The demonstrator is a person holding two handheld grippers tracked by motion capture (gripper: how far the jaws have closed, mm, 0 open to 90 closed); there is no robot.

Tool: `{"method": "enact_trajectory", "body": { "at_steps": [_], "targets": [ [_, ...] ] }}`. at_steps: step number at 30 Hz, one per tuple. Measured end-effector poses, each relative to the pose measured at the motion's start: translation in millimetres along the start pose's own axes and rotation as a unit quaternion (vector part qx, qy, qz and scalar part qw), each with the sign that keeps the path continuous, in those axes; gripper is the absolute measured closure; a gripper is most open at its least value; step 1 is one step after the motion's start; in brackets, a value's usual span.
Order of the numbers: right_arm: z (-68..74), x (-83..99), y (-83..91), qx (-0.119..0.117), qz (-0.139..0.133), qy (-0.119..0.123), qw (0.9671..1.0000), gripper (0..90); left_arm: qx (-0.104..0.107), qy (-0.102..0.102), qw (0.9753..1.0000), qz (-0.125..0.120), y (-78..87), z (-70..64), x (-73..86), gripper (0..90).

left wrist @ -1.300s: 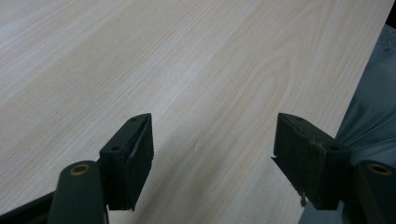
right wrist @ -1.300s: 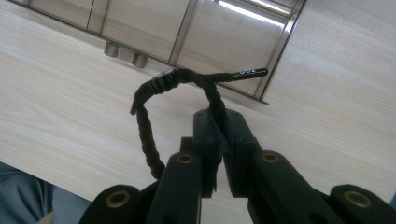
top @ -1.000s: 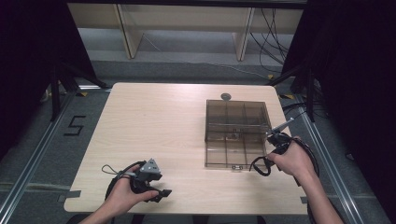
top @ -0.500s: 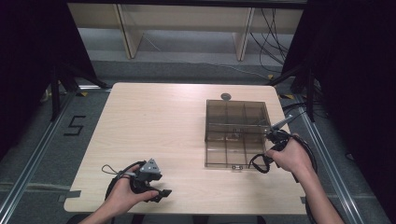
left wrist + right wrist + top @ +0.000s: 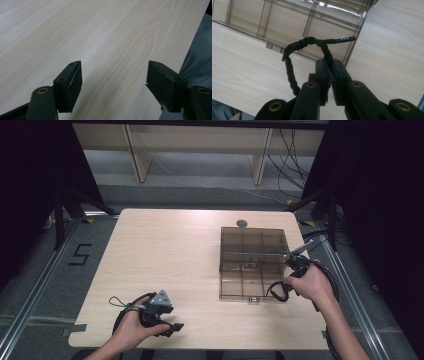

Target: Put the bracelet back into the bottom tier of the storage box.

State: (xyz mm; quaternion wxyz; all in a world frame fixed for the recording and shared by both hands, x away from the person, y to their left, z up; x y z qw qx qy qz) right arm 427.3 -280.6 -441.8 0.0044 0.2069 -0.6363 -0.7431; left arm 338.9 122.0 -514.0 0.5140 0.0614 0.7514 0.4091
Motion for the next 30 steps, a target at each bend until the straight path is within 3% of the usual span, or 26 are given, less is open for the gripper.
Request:
{"method": "enact_trajectory", "body": {
  "at_steps": [1,2,3,5,6,7,8,9,12,14,15,17,21,24,28,30],
  "targets": [
    [0.0,0.0,0.0,0.000,0.000,0.000,1.0000,85.0,0.000,0.000,1.0000,0.000,0.0,0.0,0.0,28.8],
    [2.9,0.0,0.0,0.003,0.000,-0.027,0.9996,85.0,0.004,-0.004,1.0000,0.006,1.0,-0.1,0.3,28.8],
    [4.1,0.0,1.6,-0.002,0.012,-0.033,0.9994,85.0,0.002,0.004,1.0000,-0.001,-0.1,-1.2,0.0,28.7],
    [-0.5,-1.5,-1.9,0.003,-0.008,-0.013,0.9999,85.0,0.001,0.011,0.9999,-0.002,-0.8,-1.5,0.5,28.8],
    [1.4,-1.3,-2.4,0.006,-0.006,-0.029,0.9995,85.0,-0.001,0.010,1.0000,-0.001,-0.6,-1.2,0.5,28.7],
    [0.6,-1.8,-2.1,0.004,-0.003,-0.021,0.9998,85.0,0.000,0.002,1.0000,0.000,-0.2,-0.5,0.1,28.7],
    [0.8,-2.1,-2.1,0.003,-0.002,-0.024,0.9997,85.0,0.002,0.012,0.9999,-0.003,-0.9,-1.8,0.4,28.7],
    [0.4,-2.4,-0.9,0.002,0.011,-0.022,0.9997,85.0,0.003,0.008,1.0000,0.000,-0.4,-1.5,0.4,28.8],
    [-0.4,-3.4,-3.2,0.002,0.010,-0.020,0.9997,85.0,-0.001,0.005,1.0000,0.000,-0.2,-0.7,0.4,28.8],
    [1.5,-4.0,-4.0,0.001,0.015,-0.038,0.9992,85.0,0.003,0.003,1.0000,0.000,0.2,-1.0,0.1,28.8],
    [-4.3,-5.5,-6.7,0.001,-0.002,-0.002,1.0000,85.0,0.003,0.005,1.0000,-0.001,0.1,-1.2,0.1,28.8],
    [-4.6,-5.2,-6.7,0.008,0.014,-0.012,0.9998,85.0,0.004,0.000,1.0000,0.001,0.2,-0.7,0.2,28.7],
    [-3.2,-6.9,-8.5,0.003,0.018,-0.030,0.9994,85.0,0.003,0.004,1.0000,-0.001,0.2,-1.3,0.0,28.8],
    [-5.5,-7.9,-11.6,0.002,0.020,-0.023,0.9995,85.0,0.002,0.009,1.0000,-0.002,-0.1,-1.7,0.2,28.8],
    [-3.1,-9.0,-14.2,0.001,0.029,-0.049,0.9984,85.0,0.003,0.012,0.9999,-0.004,-0.3,-2.3,0.1,28.8],
    [-8.9,-10.1,-16.9,0.003,0.022,-0.024,0.9994,85.0,0.002,0.013,0.9999,-0.005,-0.5,-2.6,0.1,28.8]
  ]
}}
Point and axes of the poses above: each handheld gripper's, and its own axes: y roughly backward along the jaws, x roughly out of its underside, z roughly to its left, the point moved 4 cm from there along -y, roughly forward along the jaws, and after that the axes turned 8 degrees about -z, right-handed, at the moved point
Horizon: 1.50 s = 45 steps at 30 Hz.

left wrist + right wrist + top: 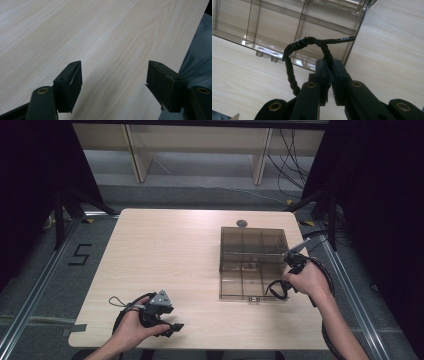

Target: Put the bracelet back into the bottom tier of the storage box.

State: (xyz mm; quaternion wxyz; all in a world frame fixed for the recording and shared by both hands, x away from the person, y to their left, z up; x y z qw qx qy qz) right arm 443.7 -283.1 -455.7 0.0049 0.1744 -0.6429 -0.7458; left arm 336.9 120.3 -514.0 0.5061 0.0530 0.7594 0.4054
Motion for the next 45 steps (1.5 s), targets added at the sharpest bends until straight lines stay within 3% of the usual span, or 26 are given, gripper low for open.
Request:
{"method": "enact_trajectory", "body": {
  "at_steps": [3,4,6,8,10,11,13,18,19,23,26,36,41,44,45],
  "targets": [
    [-1.9,-1.4,-1.8,0.005,-0.001,-0.001,1.0000,85.0,0.000,-0.003,1.0000,0.002,0.3,0.3,0.0,28.7],
    [0.2,-1.3,-0.5,0.003,0.009,-0.014,0.9999,85.0,0.001,-0.003,1.0000,0.002,0.3,0.3,-0.1,28.7],
    [-2.5,-2.4,-2.5,0.007,0.003,-0.001,1.0000,85.0,-0.001,0.000,1.0000,-0.001,-0.2,-0.1,-0.1,28.8],
    [1.1,-3.0,-3.8,0.004,0.001,-0.021,0.9998,85.0,-0.001,0.000,1.0000,-0.001,-0.1,0.0,-0.1,28.8],
    [-1.7,-4.6,-3.9,0.006,0.007,-0.005,0.9999,85.0,0.000,-0.002,1.0000,0.001,0.2,0.2,-0.1,28.8],
    [0.5,-5.0,-3.5,0.008,0.011,-0.021,0.9997,85.0,0.000,-0.003,1.0000,0.002,0.4,0.5,-0.1,28.8],
    [-0.5,-5.8,-6.6,0.010,0.001,-0.014,0.9999,85.0,-0.001,0.000,1.0000,-0.001,0.0,0.0,-0.2,28.8],
    [-0.6,-7.7,-6.4,0.009,0.016,-0.014,0.9997,85.0,0.002,-0.001,1.0000,0.003,0.5,0.1,-0.3,28.8],
    [-4.1,-8.7,-8.7,0.015,0.009,0.000,0.9998,85.0,0.001,-0.006,1.0000,0.000,0.4,0.2,-0.6,28.8],
    [-1.6,-9.3,-10.0,0.014,0.016,-0.022,0.9995,85.0,-0.001,-0.005,1.0000,-0.002,0.0,-0.2,-0.6,28.8],
    [-4.3,-10.2,-10.7,0.013,0.020,-0.012,0.9996,85.0,-0.001,-0.007,1.0000,0.000,0.2,0.2,-0.5,28.8],
    [-6.2,-13.0,-16.4,0.012,0.022,-0.017,0.9995,85.0,0.002,-0.007,1.0000,0.001,0.6,-0.3,-0.6,28.7],
    [-6.4,-13.6,-18.0,0.020,0.034,-0.018,0.9991,84.9,0.002,-0.007,1.0000,0.001,0.5,-0.4,-0.5,28.8],
    [-7.0,-13.3,-21.8,0.025,0.023,-0.013,0.9993,85.0,0.004,-0.013,0.9999,0.006,1.2,0.3,-0.3,28.8],
    [-6.0,-13.6,-22.0,0.028,0.025,-0.020,0.9991,85.0,0.002,-0.006,1.0000,0.000,0.3,-0.5,-0.5,28.7]
  ]
}}
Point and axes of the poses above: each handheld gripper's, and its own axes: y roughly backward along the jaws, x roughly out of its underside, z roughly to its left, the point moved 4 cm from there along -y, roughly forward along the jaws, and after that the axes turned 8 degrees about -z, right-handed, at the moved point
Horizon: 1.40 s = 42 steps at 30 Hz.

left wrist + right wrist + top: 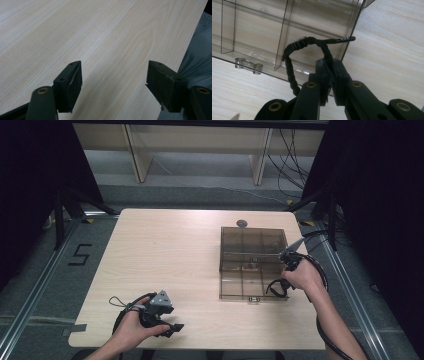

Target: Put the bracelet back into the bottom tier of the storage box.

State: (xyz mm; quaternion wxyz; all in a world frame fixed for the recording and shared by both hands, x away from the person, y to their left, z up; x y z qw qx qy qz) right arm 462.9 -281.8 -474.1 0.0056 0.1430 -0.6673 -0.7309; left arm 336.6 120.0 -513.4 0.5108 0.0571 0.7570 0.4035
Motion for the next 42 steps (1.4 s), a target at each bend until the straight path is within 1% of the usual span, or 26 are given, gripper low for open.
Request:
{"method": "enact_trajectory", "body": {
  "at_steps": [8,9,10,12,13,14,15,16,17,18,20,23,24,26,28,29,30,31,32,33,34,35,36,38,40,42],
  "targets": [
    [1.4,-1.1,-2.8,-0.002,0.004,0.008,1.0000,85.0,0.002,-0.006,1.0000,0.006,0.9,0.7,0.1,28.7],
    [2.0,-1.5,-2.2,0.000,0.008,0.006,1.0000,85.0,0.000,0.000,1.0000,0.000,0.1,-0.2,-0.1,28.7],
    [1.8,-1.7,-3.2,0.003,0.006,0.010,0.9999,84.9,0.002,-0.007,1.0000,0.006,1.0,0.7,0.2,28.8],
    [3.3,-1.9,-3.5,-0.002,0.012,0.007,0.9999,85.0,0.001,0.000,1.0000,0.000,0.1,0.0,0.0,28.7],
    [4.2,-2.6,-4.5,0.001,0.012,0.002,0.9999,84.9,0.001,-0.003,1.0000,0.002,0.4,0.4,0.1,28.8],
    [2.9,-2.8,-5.6,0.004,0.007,0.010,0.9999,84.9,0.004,-0.018,0.9997,0.016,2.3,2.5,0.5,28.8],
    [2.9,-3.0,-5.6,-0.006,0.009,0.014,0.9998,84.9,0.000,0.001,1.0000,-0.001,0.0,-0.1,-0.1,28.8],
    [2.8,-3.1,-3.6,-0.007,0.026,0.017,0.9995,85.0,0.003,-0.010,0.9999,0.009,1.4,1.3,0.3,28.8],
    [3.6,-3.6,-4.3,-0.007,0.026,0.014,0.9995,84.9,0.002,-0.007,1.0000,0.006,0.9,0.8,0.2,28.8],
    [2.5,-3.0,-6.5,-0.004,0.016,0.025,0.9995,84.9,0.002,-0.005,1.0000,0.004,0.6,0.6,0.1,28.8],
    [4.8,-4.3,-5.2,-0.005,0.029,0.014,0.9995,85.0,0.003,-0.016,0.9998,0.014,1.9,2.1,0.5,28.8],
    [4.4,-4.2,-7.2,-0.001,0.021,0.025,0.9995,84.9,0.001,-0.001,1.0000,0.001,0.2,0.0,-0.1,28.7],
    [4.2,-4.5,-8.8,0.001,0.015,0.025,0.9996,84.9,0.001,-0.001,1.0000,0.001,0.2,0.1,0.0,28.8],
    [5.8,-5.4,-6.9,-0.003,0.033,0.013,0.9994,84.9,0.004,-0.018,0.9997,0.015,2.3,2.4,0.5,28.8],
    [6.1,-5.3,-9.1,0.001,0.021,0.016,0.9997,84.9,0.001,0.000,1.0000,0.000,0.2,-0.1,-0.1,28.8],
    [6.1,-5.3,-9.1,0.001,0.021,0.016,0.9997,84.9,0.001,0.000,1.0000,0.000,0.2,-0.1,-0.1,28.8],
    [5.5,-5.5,-9.4,-0.007,0.027,0.019,0.9994,84.9,0.004,-0.016,0.9998,0.014,2.0,1.9,0.4,28.8],
    [5.5,-5.7,-8.7,-0.006,0.032,0.019,0.9993,84.9,0.004,-0.018,0.9997,0.015,2.2,2.2,0.5,28.8],
    [6.0,-5.6,-8.8,-0.004,0.034,0.017,0.9993,84.9,0.002,-0.006,1.0000,0.006,0.9,0.6,0.2,28.8],
    [2.6,-5.5,-9.3,-0.001,0.033,0.040,0.9986,84.9,0.002,-0.008,0.9999,0.007,1.0,0.9,0.2,28.8],
    [2.2,-5.5,-9.9,0.004,0.030,0.045,0.9985,84.9,0.004,-0.020,0.9996,0.017,2.5,2.7,0.5,28.8],
    [2.2,-5.5,-9.9,0.004,0.030,0.045,0.9985,84.9,0.004,-0.020,0.9996,0.017,2.5,2.7,0.5,28.8],
    [5.8,-7.2,-11.1,0.005,0.022,0.018,0.9996,84.9,0.004,-0.012,0.9999,0.008,1.2,1.3,0.1,28.8],
    [5.8,-7.7,-10.0,-0.002,0.032,0.023,0.9992,84.9,0.004,-0.018,0.9997,0.016,2.2,2.3,0.5,28.8],
    [6.7,-8.0,-11.7,0.002,0.024,0.015,0.9996,84.9,0.001,-0.002,1.0000,0.001,0.3,0.3,-0.1,28.8],
    [3.3,-7.4,-12.3,0.003,0.031,0.039,0.9988,84.9,0.002,-0.002,1.0000,0.002,0.4,0.2,-0.1,28.8]
  ]
}}
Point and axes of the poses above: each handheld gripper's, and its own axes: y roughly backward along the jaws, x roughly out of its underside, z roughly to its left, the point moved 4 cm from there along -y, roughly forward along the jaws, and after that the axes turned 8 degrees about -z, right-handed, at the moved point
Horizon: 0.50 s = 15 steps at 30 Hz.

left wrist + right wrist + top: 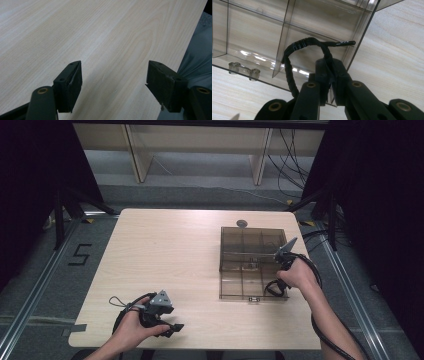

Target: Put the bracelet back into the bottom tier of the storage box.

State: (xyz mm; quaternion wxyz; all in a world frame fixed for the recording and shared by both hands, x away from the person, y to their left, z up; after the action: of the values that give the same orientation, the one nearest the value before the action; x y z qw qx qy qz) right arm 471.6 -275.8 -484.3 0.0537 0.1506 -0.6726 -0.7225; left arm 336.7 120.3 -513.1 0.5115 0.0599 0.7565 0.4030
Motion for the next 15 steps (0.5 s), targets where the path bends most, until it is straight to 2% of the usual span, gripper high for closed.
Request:
{"method": "enact_trajectory", "body": {
  "at_steps": [1,2,3,4,5,6,7,8,9,10,11,13,14,15],
  "targets": [
    [0.6,-0.2,0.4,0.000,0.005,-0.002,1.0000,84.9,0.001,-0.003,1.0000,0.003,0.3,0.3,0.1,28.8],
    [3.4,-1.4,-0.3,-0.002,0.000,-0.020,0.9998,84.9,0.004,-0.022,0.9996,0.016,2.0,2.8,0.5,28.8],
    [3.1,-1.5,-0.1,-0.001,0.002,-0.016,0.9999,84.8,0.004,-0.020,0.9997,0.014,1.8,2.5,0.4,28.8],
    [3.8,-1.8,-1.6,0.001,-0.007,-0.019,0.9998,84.8,0.002,-0.008,1.0000,0.005,0.5,0.9,0.0,28.8],
    [2.0,-1.7,-2.8,0.004,-0.010,-0.007,0.9999,84.8,0.004,-0.021,0.9996,0.015,2.0,2.7,0.4,28.8],
    [0.9,-1.9,-3.3,0.005,-0.011,-0.001,0.9999,84.8,0.001,-0.004,1.0000,0.004,0.5,0.4,0.1,28.8],
    [1.0,-2.0,-3.6,0.005,-0.010,-0.001,0.9999,84.8,0.001,-0.006,1.0000,0.006,0.8,0.8,0.2,28.8],
    [0.7,-2.1,-2.4,0.002,0.002,0.000,1.0000,84.8,-0.001,0.002,1.0000,-0.002,-0.3,-0.2,0.0,28.8],
    [0.9,-2.1,-3.3,0.005,-0.002,-0.001,1.0000,84.8,0.000,0.000,1.0000,0.000,-0.1,0.0,0.1,28.8],
    [1.1,-2.2,-4.4,0.005,-0.001,-0.006,1.0000,84.8,0.003,-0.019,0.9997,0.016,2.1,2.7,0.7,28.7],
    [1.7,-2.5,-3.1,0.000,0.010,-0.008,0.9999,84.8,0.003,-0.016,0.9998,0.014,1.7,2.1,0.6,28.8],
    [1.2,-2.1,-5.6,0.003,-0.001,-0.003,1.0000,84.7,0.004,-0.020,0.9997,0.014,1.7,2.4,0.4,28.8],
    [0.6,-2.0,-5.1,0.003,0.005,0.001,1.0000,84.7,0.004,-0.020,0.9997,0.015,1.8,2.4,0.4,28.7],
    [2.0,-2.5,-5.1,-0.001,0.009,-0.007,0.9999,84.6,0.004,-0.019,0.9997,0.014,1.7,2.3,0.4,28.8]
  ]
}}
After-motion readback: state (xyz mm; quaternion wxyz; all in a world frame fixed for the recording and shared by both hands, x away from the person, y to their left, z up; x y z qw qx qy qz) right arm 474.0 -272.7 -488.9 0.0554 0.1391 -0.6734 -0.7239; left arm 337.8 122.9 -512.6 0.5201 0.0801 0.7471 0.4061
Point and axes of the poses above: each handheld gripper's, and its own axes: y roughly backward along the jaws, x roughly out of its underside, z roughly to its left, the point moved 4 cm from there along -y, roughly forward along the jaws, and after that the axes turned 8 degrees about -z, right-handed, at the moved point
